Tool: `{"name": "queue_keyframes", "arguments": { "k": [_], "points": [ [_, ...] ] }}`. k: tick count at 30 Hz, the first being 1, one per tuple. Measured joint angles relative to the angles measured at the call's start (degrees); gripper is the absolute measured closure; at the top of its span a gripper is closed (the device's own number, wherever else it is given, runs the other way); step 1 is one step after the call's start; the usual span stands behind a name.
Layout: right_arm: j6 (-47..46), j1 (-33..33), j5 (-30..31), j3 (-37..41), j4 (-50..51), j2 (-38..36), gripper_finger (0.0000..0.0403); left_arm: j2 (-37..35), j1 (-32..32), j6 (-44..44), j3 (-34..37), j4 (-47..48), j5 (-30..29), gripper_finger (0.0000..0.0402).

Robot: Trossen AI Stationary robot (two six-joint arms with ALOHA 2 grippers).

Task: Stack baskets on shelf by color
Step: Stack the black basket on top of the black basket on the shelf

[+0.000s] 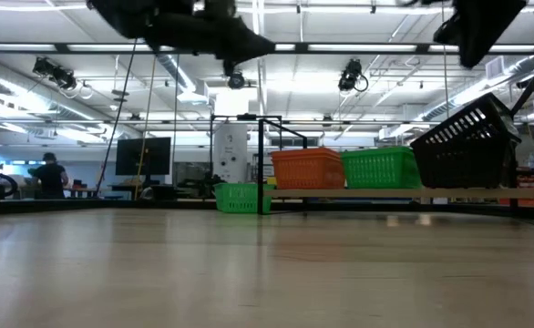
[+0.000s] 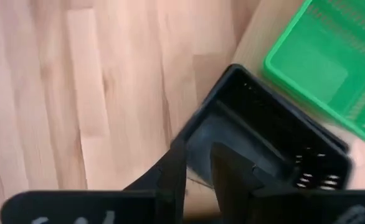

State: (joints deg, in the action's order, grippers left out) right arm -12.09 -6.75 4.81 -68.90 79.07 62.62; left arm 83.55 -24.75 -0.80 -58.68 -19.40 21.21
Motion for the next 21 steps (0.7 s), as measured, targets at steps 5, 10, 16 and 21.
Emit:
{"name": "queue_keyframes", "arguments": {
  "k": [5,10,16,21],
  "points": [
    [-3.37,2.51,-3.04,-0.97,0.56,11.37,0.0308,-8.34,0.11,-0.07,11.88,-7.27,-2.30,0.0371],
    [-5.97,2.88,-2.57,-6.09,7.78,22.37,0.0283,-13.83,0.32,-0.09,17.52,-7.36,-2.50,0.0374],
    [-12.53,3.04,-1.21,-15.23,9.17,28.39,0.0270,-15.04,1.92,1.96,20.76,-5.73,-0.60,0.0365],
    [-18.71,3.20,1.97,-19.34,10.84,31.30,0.0268,-15.03,2.77,4.66,23.48,-5.44,0.45,0.0361]
  ]
}}
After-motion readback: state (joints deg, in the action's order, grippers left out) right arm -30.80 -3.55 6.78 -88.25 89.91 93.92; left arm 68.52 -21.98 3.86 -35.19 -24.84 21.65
